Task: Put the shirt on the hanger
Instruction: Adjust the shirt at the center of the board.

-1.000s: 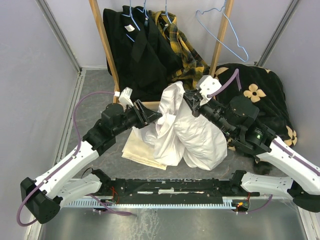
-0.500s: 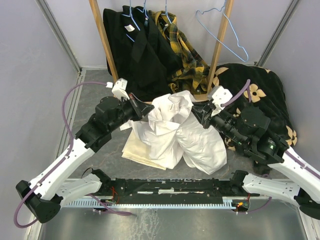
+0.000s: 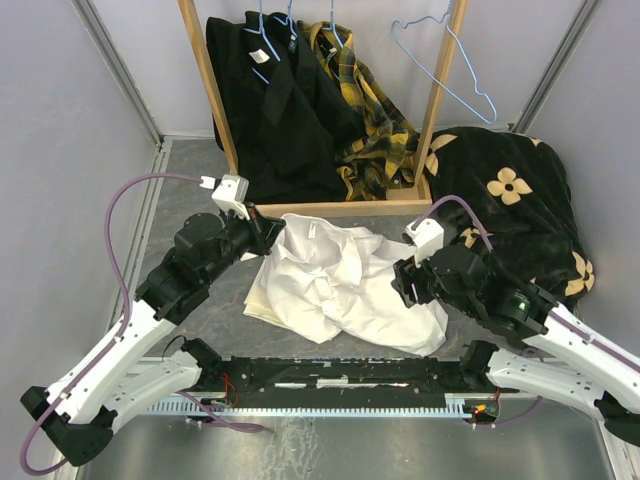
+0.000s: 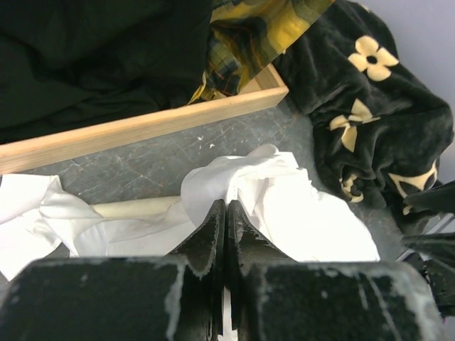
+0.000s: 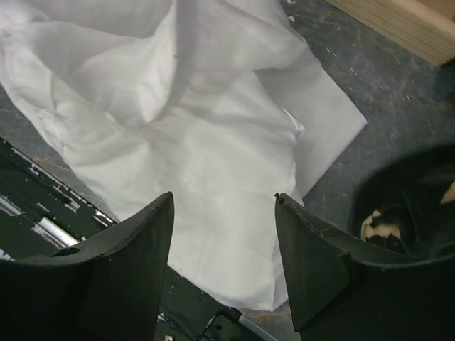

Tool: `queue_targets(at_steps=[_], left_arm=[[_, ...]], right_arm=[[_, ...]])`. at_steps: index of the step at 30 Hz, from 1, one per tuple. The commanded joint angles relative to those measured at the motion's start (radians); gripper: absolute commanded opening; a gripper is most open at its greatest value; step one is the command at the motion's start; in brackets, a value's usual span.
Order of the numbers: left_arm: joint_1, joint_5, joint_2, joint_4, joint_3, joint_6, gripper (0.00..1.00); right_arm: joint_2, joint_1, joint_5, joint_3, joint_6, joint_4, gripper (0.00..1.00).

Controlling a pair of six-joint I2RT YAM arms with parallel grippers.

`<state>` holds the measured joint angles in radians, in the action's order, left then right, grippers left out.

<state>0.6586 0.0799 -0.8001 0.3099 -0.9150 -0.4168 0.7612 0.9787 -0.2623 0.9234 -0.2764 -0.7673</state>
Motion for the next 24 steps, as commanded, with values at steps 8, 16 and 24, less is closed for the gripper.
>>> queue_targets(at_steps=[8, 16, 24], left_arm=[[0.004, 0.016, 0.033, -0.017, 0.053, 0.029, 0.03], [0.004, 0.020, 0.032, -0.016, 0.062, 0.010, 0.03], [0.004, 0.021, 0.038, -0.008, 0.068, -0.001, 0.03]], right_arm=[[0.098, -0.004, -0.207, 0.167, -0.227, -0.021, 0.70], [0.210, -0.003, -0.145, -0.008, -0.364, 0.386, 0.69], [0.377, -0.008, -0.113, -0.057, -0.324, 0.575, 0.65]])
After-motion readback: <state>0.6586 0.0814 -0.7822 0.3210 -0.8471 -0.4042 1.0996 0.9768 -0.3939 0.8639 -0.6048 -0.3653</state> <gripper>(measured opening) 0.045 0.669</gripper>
